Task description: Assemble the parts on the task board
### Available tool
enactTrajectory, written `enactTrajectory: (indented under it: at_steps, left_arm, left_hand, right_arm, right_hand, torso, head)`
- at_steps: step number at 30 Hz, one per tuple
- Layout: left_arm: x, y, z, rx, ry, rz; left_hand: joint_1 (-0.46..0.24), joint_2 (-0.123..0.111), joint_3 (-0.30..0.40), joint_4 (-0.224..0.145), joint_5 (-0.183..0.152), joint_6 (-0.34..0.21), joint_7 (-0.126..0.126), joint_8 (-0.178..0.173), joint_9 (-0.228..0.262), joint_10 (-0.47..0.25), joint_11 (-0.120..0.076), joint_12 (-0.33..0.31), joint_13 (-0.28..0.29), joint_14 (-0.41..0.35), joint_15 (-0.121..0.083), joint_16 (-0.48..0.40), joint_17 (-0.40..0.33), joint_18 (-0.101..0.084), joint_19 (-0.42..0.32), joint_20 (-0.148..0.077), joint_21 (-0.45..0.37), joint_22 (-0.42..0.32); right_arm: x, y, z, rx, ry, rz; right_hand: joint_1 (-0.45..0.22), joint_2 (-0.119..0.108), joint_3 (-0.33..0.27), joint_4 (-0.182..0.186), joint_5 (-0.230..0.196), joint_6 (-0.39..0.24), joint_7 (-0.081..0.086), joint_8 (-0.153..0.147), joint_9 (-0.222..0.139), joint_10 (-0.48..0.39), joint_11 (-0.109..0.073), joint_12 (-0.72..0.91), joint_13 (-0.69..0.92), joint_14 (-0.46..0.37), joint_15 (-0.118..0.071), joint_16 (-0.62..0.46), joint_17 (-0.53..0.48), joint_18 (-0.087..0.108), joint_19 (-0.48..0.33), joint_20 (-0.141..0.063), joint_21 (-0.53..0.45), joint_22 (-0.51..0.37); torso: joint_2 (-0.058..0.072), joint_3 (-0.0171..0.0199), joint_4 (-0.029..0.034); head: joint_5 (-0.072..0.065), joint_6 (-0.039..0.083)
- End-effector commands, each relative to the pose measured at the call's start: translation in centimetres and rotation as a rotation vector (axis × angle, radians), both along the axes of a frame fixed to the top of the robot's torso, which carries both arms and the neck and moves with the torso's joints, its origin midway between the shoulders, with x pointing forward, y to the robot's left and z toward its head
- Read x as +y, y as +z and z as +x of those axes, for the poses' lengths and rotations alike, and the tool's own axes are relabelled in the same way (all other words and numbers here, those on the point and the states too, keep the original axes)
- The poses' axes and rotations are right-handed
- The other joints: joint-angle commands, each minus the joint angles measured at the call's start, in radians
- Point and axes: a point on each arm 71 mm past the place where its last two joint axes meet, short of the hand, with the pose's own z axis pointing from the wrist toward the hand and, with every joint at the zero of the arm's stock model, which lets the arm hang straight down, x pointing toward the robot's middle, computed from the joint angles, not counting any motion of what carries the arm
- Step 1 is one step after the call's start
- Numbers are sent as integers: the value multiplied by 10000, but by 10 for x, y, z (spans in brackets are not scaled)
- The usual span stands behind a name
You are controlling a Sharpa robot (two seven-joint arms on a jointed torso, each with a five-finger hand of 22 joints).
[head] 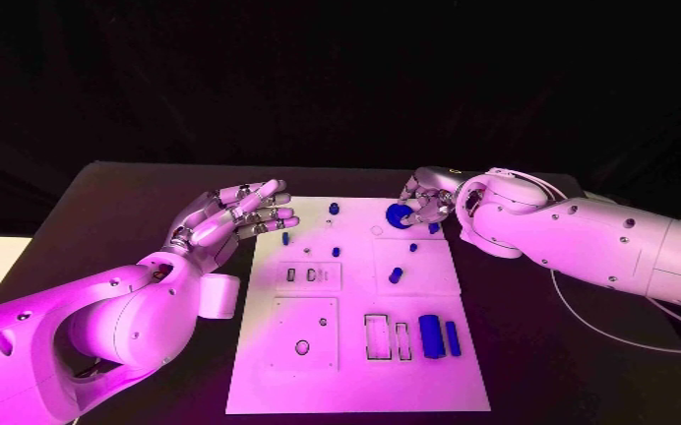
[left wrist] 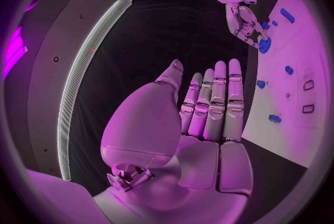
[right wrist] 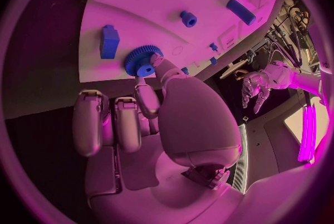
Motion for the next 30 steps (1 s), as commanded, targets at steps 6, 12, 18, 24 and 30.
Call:
enactTrajectory:
  at_steps: [6, 12, 18, 24, 30]
  left_arm:
    - [-2, 1, -1, -60, -205, -150]
    - [-3, 1, -1, -60, -209, -151]
    - [-3, 1, -1, -58, -227, -158]
    - [-3, 1, 0, -52, -228, -155]
    - [-4, 1, -1, -48, -264, -168]
  left_hand:
    - [-13, 78, 2, -42, -58, 42, 51, -46, -15, 53, 40, -33, 11, 64, 25, -51, 9, 123, 64, 32, -58, -9]
    - [-12, 80, 2, -45, -58, 42, 51, -47, -15, 54, 40, -34, 11, 64, 25, -52, 11, 123, 64, 32, -59, -10]
    - [-1, 98, 5, -65, -58, 49, 47, -53, -14, 62, 37, -42, 11, 70, 22, -61, 23, 123, 72, 30, -66, -14]
    - [-1, 98, 5, -65, -58, 49, 47, -53, -14, 62, 37, -42, 11, 70, 22, -61, 23, 123, 72, 30, -66, -14]
    - [-1, 98, 5, -65, -58, 49, 47, -53, -14, 62, 37, -42, 11, 70, 22, -61, 23, 123, 72, 30, -66, -14]
  right_arm:
    - [5, -5, -3, -346, 298, -692]
    - [14, -2, -7, -822, 595, -585]
    - [27, 3, -14, -1189, 834, 77]
    - [49, 12, -23, -1498, 1168, 475]
    - [81, 17, -28, -1762, 1704, 434]
  right_hand:
    - [404, 199, 649, -358, -72, 383, -56, 174, 48, 255, -78, 390, 379, 781, 5, 68, 1152, -124, 180, -19, 153, 256]
    - [74, 172, 817, -301, -67, 549, -102, 221, 60, 408, -109, 630, 626, 786, -19, 88, 1188, -156, 252, -37, 240, 429]
    - [-493, 176, 893, -47, -8, 633, -153, 216, 56, 505, -147, 730, 781, 797, -51, 119, 1244, -191, 335, -64, 334, 615]
    - [-724, 145, 902, 57, 151, 630, -162, 193, 47, 497, -153, 671, 780, 791, -58, 108, 1214, -197, 348, -75, 353, 651]
    - [-781, 129, 911, 79, 161, 605, -155, 172, 40, 460, -150, 578, 727, 786, -58, 98, 1194, -200, 352, -77, 358, 665]
  torso:
    - [6, -1, 2]
    - [4, 0, 3]
    - [-2, -10, 18]
    - [-1, -9, 12]
    - [2, -15, 29]
  head:
    - [-21, -20]
    - [-39, -31]
    - [-33, -17]
    - [-12, 5]
    - [33, 6]
